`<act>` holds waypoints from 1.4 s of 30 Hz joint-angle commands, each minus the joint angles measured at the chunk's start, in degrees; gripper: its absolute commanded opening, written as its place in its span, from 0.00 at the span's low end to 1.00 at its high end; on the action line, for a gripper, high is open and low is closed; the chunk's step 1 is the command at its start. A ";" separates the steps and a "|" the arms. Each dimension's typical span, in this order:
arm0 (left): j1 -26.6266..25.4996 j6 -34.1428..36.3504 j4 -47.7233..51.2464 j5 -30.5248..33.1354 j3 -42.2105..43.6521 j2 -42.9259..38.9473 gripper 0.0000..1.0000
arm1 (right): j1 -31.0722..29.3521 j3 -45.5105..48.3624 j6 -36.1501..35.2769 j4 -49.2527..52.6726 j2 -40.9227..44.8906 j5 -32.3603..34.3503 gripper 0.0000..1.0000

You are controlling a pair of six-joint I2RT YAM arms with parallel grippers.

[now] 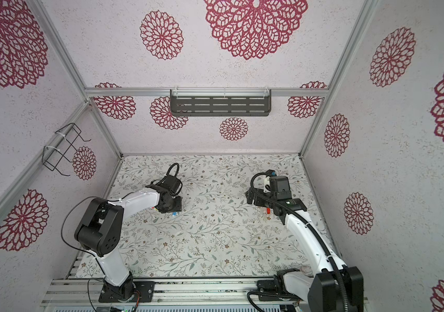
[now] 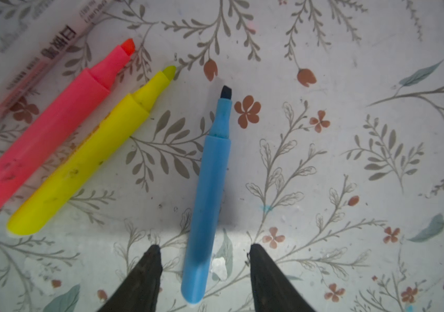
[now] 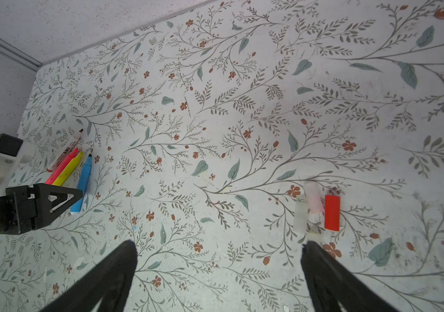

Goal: Insert the pens into the pen caps
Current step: 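Move the left gripper over the blue marker while the right gripper moves toward the caps, then lower the left gripper and close it on the blue marker's body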

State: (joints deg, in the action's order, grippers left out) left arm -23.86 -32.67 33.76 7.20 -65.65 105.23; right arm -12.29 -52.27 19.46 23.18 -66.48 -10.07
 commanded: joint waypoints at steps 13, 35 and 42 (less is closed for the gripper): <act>-0.57 -0.88 -0.54 2.08 -0.53 2.01 0.53 | -0.54 -1.08 -0.56 0.02 0.38 1.72 0.97; -1.80 0.30 1.02 3.37 -2.19 5.37 0.39 | -0.63 -0.54 -0.48 0.66 1.94 1.84 0.98; -2.02 1.52 0.60 3.11 -2.36 5.54 0.31 | -0.62 -0.35 -0.50 0.73 2.54 2.24 0.97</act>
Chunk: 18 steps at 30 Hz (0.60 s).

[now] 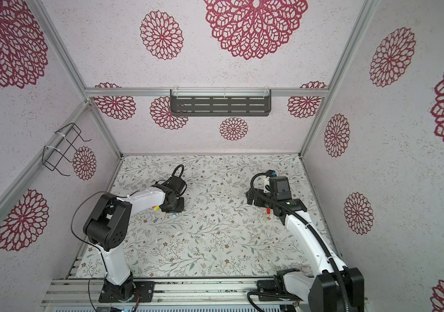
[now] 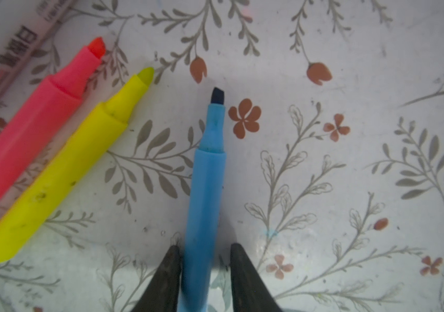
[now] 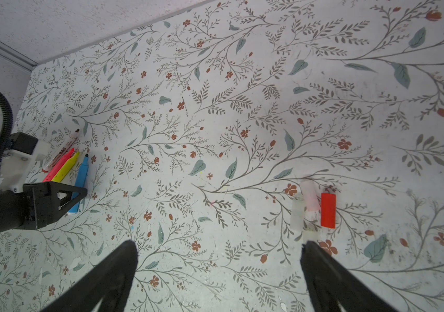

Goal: Insert the pens into the pen caps
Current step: 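Lower the left gripper and close it on the blue marker's body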

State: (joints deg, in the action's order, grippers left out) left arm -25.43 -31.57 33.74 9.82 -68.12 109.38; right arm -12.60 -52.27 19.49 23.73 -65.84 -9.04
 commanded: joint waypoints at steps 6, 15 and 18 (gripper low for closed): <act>-0.42 2.45 -1.78 -1.02 1.89 -1.39 0.23 | -0.32 -0.38 -0.46 0.42 1.95 1.13 0.97; -1.22 4.03 -5.12 -4.24 4.69 -5.43 0.15 | -0.32 -0.47 -0.04 0.80 2.08 1.04 0.97; -1.87 4.56 -6.80 -5.48 5.96 -7.82 0.13 | -0.28 -0.63 0.23 0.75 2.12 0.79 0.97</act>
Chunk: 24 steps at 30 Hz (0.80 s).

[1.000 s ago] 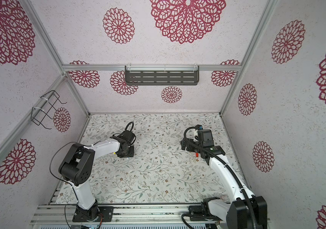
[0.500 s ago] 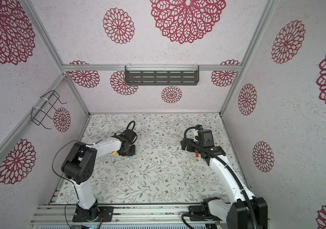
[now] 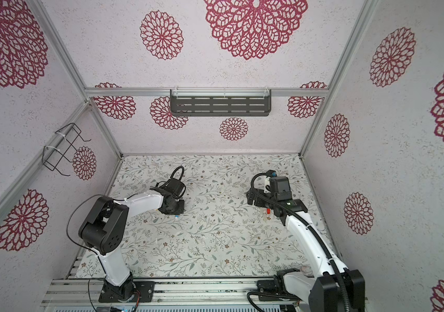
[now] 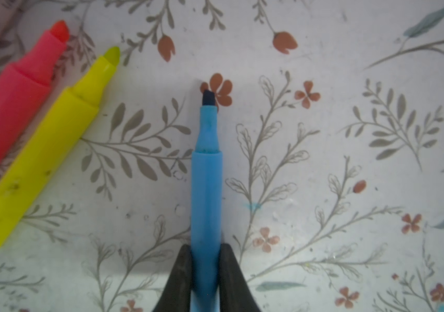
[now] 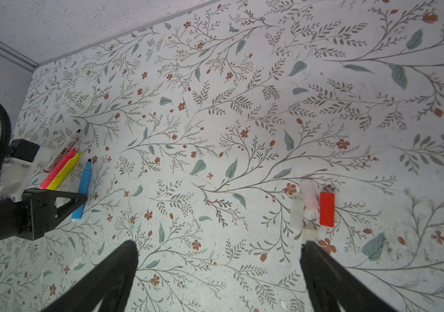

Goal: Insert the pens into the pen caps
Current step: 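Lower the left gripper and close it on the blue marker's body, then lift the blue marker with the left gripper while the right gripper approaches it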

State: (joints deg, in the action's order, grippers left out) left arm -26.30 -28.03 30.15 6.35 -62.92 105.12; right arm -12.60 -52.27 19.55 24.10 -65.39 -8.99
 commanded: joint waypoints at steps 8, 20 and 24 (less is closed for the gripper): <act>-2.00 2.32 -8.56 -5.50 4.85 -11.02 0.12 | -0.71 -1.49 0.98 0.62 1.45 -0.05 0.95; -2.71 2.69 -19.29 -13.79 12.32 -20.39 0.12 | -2.73 -0.31 0.85 -1.98 1.97 -5.75 0.95; -2.72 1.53 -23.54 -15.81 14.58 -22.47 0.12 | -4.37 0.25 1.02 -4.55 1.61 -10.25 0.95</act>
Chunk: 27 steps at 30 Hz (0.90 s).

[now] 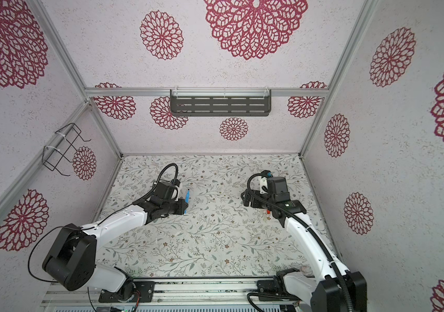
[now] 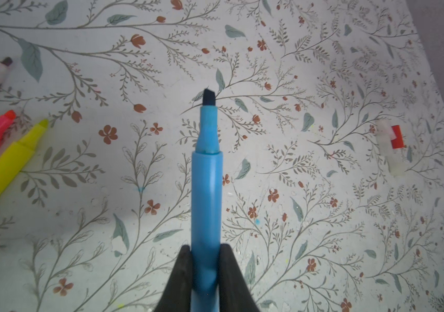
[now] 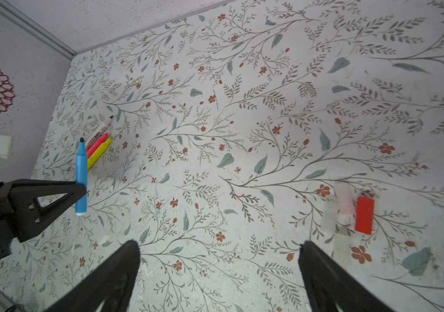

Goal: Insert the pens into the pen caps
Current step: 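Lift the blue marker with the left gripper while the right gripper approaches it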

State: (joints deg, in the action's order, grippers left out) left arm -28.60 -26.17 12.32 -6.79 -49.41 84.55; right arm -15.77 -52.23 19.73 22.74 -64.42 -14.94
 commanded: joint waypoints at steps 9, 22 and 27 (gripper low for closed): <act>-2.80 -1.68 -11.28 -5.46 3.18 -3.39 0.12 | -4.94 2.51 3.92 -11.70 -1.47 -14.63 0.94; -8.71 -4.61 -17.52 -6.42 3.83 -3.38 0.12 | -9.97 2.03 6.69 -19.10 -7.37 -18.20 0.87; -10.71 -5.11 -18.79 -5.88 3.54 -2.91 0.12 | -11.05 1.87 8.33 -22.06 -9.52 -18.14 0.84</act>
State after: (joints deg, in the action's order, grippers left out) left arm -38.28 -30.44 -3.51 -12.64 -46.02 81.95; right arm -26.26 -48.69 26.35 4.62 -73.65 -31.81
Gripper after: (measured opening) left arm 0.171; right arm 0.845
